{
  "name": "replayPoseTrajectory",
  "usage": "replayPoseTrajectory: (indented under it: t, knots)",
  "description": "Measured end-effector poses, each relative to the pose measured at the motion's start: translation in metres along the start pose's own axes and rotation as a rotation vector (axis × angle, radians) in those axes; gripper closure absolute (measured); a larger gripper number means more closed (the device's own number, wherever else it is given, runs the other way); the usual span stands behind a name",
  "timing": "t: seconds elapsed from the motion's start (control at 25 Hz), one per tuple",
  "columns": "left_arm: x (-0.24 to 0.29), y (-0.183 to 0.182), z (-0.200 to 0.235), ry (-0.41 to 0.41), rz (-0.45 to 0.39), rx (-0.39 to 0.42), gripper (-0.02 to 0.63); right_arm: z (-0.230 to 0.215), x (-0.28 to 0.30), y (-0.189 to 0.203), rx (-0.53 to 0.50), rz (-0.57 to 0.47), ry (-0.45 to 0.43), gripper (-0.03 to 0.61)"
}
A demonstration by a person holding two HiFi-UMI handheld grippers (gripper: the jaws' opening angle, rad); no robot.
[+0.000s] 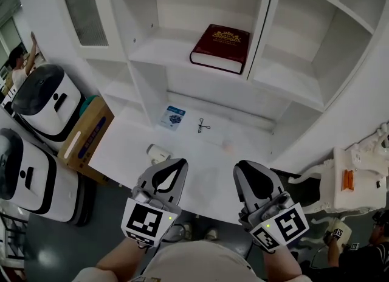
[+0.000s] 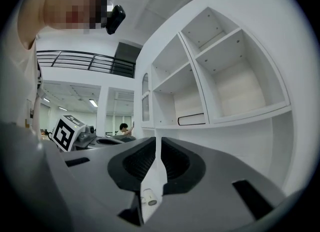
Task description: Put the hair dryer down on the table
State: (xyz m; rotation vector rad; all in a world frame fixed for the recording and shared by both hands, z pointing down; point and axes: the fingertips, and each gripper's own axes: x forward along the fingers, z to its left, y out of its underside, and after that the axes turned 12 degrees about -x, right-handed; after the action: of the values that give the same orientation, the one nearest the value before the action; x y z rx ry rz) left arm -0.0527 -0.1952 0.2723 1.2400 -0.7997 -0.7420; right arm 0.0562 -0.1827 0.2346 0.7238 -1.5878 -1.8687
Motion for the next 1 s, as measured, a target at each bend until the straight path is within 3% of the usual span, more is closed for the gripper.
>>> replayPoseTrajectory:
  t: [0.36, 1.0]
  knots:
    - [-0.013, 0.029, -0.011, 0.025, 0.011, -0.016, 0.600, 0.015, -0.026, 0.047, 0.032, 0.093, 0.029, 0.552]
    - [-0.014, 0.030, -0.033, 0.070, 0.030, -0.017, 0.600, 0.012, -0.041, 0.038, 0.030, 0.074, 0.061, 0.552]
